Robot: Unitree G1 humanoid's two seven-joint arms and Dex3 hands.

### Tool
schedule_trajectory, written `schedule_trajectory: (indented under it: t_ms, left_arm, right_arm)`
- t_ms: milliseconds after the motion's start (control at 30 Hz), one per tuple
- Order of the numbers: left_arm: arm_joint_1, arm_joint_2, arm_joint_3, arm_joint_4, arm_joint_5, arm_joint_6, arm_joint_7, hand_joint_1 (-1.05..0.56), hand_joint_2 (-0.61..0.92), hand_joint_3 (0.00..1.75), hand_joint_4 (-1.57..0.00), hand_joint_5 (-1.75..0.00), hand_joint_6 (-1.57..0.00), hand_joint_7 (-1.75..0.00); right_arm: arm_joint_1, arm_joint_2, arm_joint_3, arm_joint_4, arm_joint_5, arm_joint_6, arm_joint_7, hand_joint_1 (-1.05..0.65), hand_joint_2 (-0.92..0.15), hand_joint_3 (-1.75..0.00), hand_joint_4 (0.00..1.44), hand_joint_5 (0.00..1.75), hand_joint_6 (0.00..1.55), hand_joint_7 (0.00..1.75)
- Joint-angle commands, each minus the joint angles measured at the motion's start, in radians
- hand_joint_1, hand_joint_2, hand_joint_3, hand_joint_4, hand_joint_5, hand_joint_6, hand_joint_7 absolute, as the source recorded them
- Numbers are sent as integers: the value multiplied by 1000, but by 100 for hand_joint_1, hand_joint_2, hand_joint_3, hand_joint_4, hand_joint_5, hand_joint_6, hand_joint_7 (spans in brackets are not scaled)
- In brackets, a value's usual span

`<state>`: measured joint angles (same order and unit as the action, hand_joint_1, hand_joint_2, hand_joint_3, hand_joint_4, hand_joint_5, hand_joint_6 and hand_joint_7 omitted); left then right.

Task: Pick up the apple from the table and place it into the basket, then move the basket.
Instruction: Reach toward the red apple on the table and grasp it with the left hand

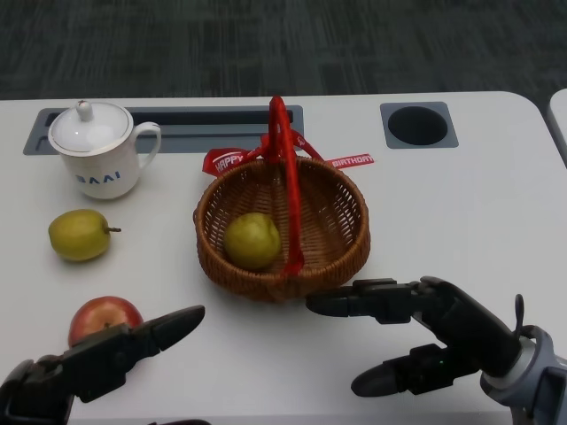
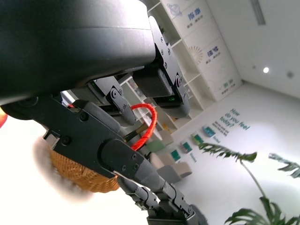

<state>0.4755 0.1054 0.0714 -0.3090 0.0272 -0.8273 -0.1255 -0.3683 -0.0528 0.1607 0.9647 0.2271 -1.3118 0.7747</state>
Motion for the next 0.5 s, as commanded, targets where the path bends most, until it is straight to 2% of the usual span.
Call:
schedule_trajectory:
  t_ms: [33, 133, 267, 500]
  left_arm:
    - [-11, -20, 12, 21, -12, -29, 31, -20, 82, 2, -101, -8, -91, -7]
    - [-18, -23, 18, 30, -21, -41, 27, -19, 83, 2, -106, -10, -97, -8]
    - [-14, -20, 19, 22, -25, -33, 20, -21, 79, 0, -106, -7, -98, -6]
    - [-10, -25, 42, 16, 24, -36, 28, -30, 74, 0, -100, -2, -93, -1]
  right_arm:
    - [5, 5, -6, -12, 74, -3, 35, -18, -90, 0, 87, 5, 93, 3]
    - [5, 3, -7, -11, 91, -3, 57, -22, -87, 0, 86, 3, 85, 1]
    - [8, -7, -9, -11, 68, -8, 63, -34, -82, 0, 75, 0, 68, 0]
    - [8, -21, -11, -17, 24, -12, 45, -42, -83, 0, 70, 0, 63, 0]
